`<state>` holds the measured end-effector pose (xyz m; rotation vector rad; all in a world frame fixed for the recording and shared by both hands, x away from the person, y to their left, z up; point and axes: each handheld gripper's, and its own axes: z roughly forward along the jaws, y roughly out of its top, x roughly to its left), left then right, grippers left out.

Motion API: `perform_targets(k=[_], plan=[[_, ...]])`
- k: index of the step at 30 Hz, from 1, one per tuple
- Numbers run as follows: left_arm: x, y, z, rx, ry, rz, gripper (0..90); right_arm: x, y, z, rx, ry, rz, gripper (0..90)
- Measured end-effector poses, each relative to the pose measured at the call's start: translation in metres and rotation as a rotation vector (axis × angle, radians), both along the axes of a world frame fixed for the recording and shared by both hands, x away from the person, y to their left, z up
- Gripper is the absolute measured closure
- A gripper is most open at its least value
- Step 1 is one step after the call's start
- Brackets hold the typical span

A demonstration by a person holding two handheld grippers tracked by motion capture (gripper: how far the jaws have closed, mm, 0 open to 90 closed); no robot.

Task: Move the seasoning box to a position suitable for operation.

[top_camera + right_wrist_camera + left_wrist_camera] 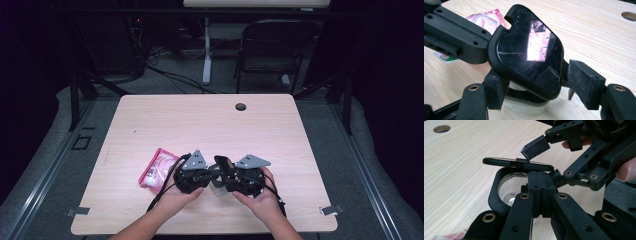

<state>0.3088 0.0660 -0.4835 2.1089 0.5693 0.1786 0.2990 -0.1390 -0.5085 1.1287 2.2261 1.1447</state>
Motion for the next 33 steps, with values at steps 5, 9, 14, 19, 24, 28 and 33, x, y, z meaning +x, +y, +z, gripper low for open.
perform_targets(k=[5, 9, 14, 19, 24, 28, 33], plan=[[0.001, -0.001, 0.000, 0.002, 0.002, 0.000, 89.5, 0.007, 0.000, -0.004, -0.012, -0.014, 0.005, 33.4], [0.001, -0.001, -0.001, 0.014, 0.000, -0.001, 89.1, 0.009, -0.003, -0.004, 0.030, -0.004, -0.015, 38.4], [0.000, -0.001, -0.012, 0.044, 0.025, 0.005, 88.8, 0.010, -0.007, -0.004, 0.058, 0.021, -0.016, 43.2], [0.002, 0.000, -0.016, 0.067, 0.033, 0.010, 88.5, 0.011, -0.009, -0.003, 0.073, 0.038, -0.022, 45.5], [0.003, 0.000, -0.021, 0.084, 0.032, 0.021, 88.0, 0.013, -0.014, -0.002, 0.106, 0.058, -0.030, 52.7], [0.003, -0.001, -0.024, 0.094, 0.037, 0.018, 88.0, 0.013, -0.019, 0.000, 0.131, 0.070, -0.036, 60.9], [0.003, -0.001, -0.024, 0.095, 0.035, 0.015, 88.0, 0.012, -0.023, 0.002, 0.149, 0.073, -0.052, 67.4]])
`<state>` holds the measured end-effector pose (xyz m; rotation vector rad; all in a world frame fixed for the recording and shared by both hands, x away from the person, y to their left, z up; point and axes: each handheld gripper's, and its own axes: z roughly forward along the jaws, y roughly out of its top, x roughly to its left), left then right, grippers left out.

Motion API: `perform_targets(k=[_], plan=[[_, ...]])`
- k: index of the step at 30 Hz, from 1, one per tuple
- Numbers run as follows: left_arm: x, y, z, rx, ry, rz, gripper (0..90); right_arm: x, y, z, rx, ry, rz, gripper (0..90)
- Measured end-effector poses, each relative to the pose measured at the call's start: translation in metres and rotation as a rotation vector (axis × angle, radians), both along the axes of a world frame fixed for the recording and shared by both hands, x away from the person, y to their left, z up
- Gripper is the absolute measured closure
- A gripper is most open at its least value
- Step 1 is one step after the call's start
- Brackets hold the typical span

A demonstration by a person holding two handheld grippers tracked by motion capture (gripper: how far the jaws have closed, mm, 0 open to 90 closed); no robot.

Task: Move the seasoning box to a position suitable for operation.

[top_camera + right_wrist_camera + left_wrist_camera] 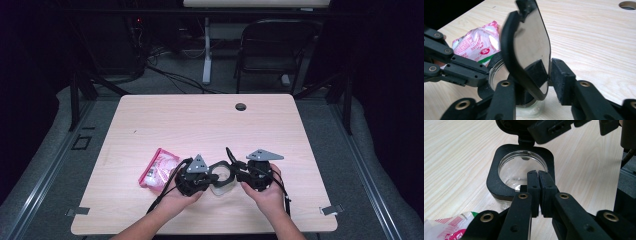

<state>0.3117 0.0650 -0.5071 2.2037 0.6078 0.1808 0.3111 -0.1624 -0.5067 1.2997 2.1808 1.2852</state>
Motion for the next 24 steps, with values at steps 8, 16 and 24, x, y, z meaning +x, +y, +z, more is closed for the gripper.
perform_targets(k=[8, 16, 24], plan=[[-0.001, -0.001, -0.001, -0.008, 0.006, -0.010, 88.0, 0.004, -0.014, -0.001, 0.059, 0.019, -0.059, 79.2], [-0.003, -0.003, 0.000, -0.007, 0.004, -0.012, 86.1, 0.006, -0.015, -0.001, 0.059, 0.032, -0.040, 84.8], [0.004, 0.007, 0.005, -0.025, -0.026, 0.061, 77.2, 0.006, -0.017, -0.001, 0.075, 0.037, -0.015, 84.8]])
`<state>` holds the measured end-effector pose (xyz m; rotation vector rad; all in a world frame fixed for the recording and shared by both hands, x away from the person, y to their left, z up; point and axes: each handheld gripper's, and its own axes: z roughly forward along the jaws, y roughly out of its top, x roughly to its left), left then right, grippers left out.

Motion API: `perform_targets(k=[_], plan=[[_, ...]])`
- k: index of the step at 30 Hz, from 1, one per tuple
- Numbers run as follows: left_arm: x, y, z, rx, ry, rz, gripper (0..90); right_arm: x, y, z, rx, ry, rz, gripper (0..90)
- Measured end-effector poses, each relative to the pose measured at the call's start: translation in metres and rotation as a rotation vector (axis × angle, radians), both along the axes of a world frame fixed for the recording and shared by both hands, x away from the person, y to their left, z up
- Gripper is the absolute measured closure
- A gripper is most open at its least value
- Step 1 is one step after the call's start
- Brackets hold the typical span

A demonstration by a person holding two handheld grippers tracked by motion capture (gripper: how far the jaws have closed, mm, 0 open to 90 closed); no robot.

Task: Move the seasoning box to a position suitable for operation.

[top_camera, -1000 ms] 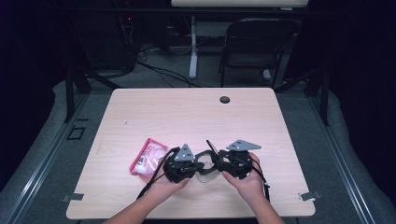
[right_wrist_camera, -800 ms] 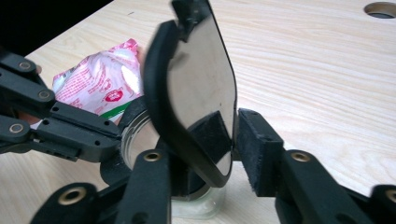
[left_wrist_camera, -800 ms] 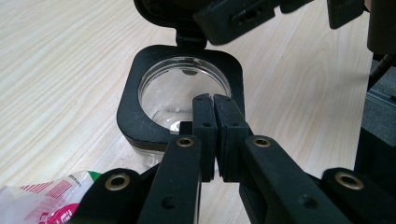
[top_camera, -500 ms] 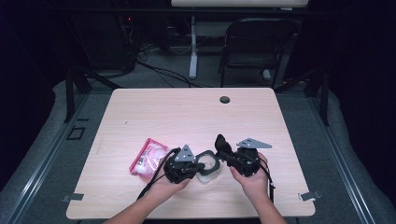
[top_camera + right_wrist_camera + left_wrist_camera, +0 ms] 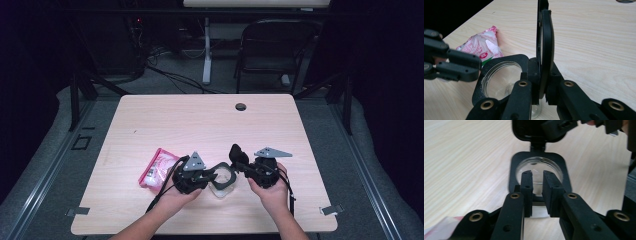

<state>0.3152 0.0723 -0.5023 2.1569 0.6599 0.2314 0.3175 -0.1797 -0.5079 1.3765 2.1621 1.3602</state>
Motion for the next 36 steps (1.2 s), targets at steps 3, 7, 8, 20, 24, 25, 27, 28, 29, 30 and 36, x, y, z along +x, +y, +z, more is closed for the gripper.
perform_targets(k=[3, 7, 8, 20, 24, 25, 27, 28, 29, 30, 36], plan=[[0.003, 0.003, 0.000, -0.004, -0.011, 0.032, 71.5, 0.001, 0.000, 0.000, 0.002, 0.001, 0.019, 84.8], [0.007, 0.005, -0.002, 0.006, -0.012, 0.059, 68.8, 0.000, 0.002, 0.000, -0.003, 0.005, 0.042, 84.9], [0.007, 0.004, -0.003, 0.008, -0.015, 0.061, 68.7, 0.000, 0.002, 0.000, 0.002, 0.005, 0.042, 84.8], [0.013, -0.001, -0.013, 0.028, 0.022, 0.059, 69.6, -0.001, 0.003, 0.001, -0.002, 0.013, 0.058, 84.8], [0.011, -0.002, -0.014, 0.026, 0.030, 0.048, 70.5, 0.003, 0.003, 0.000, -0.002, 0.006, 0.044, 84.9], [0.011, -0.002, -0.014, 0.025, 0.031, 0.047, 70.2, 0.003, 0.004, 0.000, 0.001, 0.004, 0.042, 85.0], [0.010, -0.003, -0.014, 0.024, 0.031, 0.052, 70.0, 0.004, 0.005, 0.000, 0.007, 0.003, 0.034, 84.9], [0.009, -0.003, -0.014, 0.022, 0.032, 0.057, 69.9, 0.006, 0.005, 0.000, 0.007, 0.002, 0.038, 84.8], [0.008, -0.002, -0.014, 0.024, 0.027, 0.065, 69.9, 0.006, 0.005, 0.000, 0.013, 0.002, 0.039, 84.7], [0.008, -0.002, -0.014, 0.024, 0.027, 0.065, 69.8, 0.006, 0.005, 0.000, 0.013, 0.002, 0.039, 84.7], [0.003, -0.002, -0.014, 0.018, 0.024, 0.076, 68.0, 0.012, 0.007, -0.001, 0.035, 0.004, 0.044, 80.8]])
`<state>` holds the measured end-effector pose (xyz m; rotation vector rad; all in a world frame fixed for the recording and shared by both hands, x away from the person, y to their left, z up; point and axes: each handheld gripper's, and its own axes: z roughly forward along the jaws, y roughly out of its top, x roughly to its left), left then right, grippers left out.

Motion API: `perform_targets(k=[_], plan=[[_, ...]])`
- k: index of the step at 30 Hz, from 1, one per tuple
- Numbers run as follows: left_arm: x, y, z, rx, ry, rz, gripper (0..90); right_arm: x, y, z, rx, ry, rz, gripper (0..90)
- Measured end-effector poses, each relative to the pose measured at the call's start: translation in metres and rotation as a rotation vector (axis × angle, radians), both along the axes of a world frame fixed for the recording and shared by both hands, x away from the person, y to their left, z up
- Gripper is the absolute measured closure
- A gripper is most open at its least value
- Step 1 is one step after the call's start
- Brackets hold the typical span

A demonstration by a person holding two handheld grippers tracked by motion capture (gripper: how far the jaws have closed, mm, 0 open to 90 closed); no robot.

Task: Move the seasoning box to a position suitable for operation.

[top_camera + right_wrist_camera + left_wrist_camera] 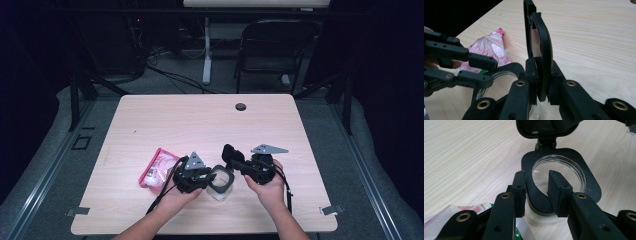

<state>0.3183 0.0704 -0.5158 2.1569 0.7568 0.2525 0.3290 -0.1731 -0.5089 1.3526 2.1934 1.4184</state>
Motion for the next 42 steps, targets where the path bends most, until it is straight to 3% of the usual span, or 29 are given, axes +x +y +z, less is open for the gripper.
perform_targets(k=[7, 13, 19, 22, 24, 31, 40, 42], plan=[[-0.006, -0.001, 0.001, -0.011, 0.003, -0.010, 66.9, 0.006, 0.000, -0.001, 0.033, 0.020, -0.002, 75.3], [-0.006, 0.000, 0.001, -0.013, 0.003, -0.016, 67.1, 0.006, 0.001, 0.000, 0.027, 0.018, -0.005, 74.5], [-0.003, 0.005, 0.004, -0.034, 0.018, -0.014, 67.5, 0.002, -0.002, 0.003, 0.030, 0.008, -0.018, 67.3], [-0.002, 0.010, 0.009, -0.044, 0.004, 0.004, 67.1, 0.000, -0.003, 0.005, 0.023, 0.008, -0.012, 64.9], [0.000, 0.017, 0.014, -0.061, -0.007, 0.012, 66.3, -0.004, -0.004, 0.006, -0.011, -0.008, -0.012, 62.9], [0.003, 0.037, 0.025, -0.074, -0.040, 0.051, 64.2, -0.016, -0.010, 0.016, -0.039, -0.038, -0.023, 60.6], [0.002, 0.074, 0.037, -0.054, -0.087, 0.090, 60.7, -0.029, -0.024, 0.027, -0.029, -0.019, -0.015, 59.6], [0.000, 0.088, 0.035, -0.075, -0.085, 0.100, 59.6, -0.033, -0.027, 0.027, -0.022, -0.020, -0.010, 59.3]])
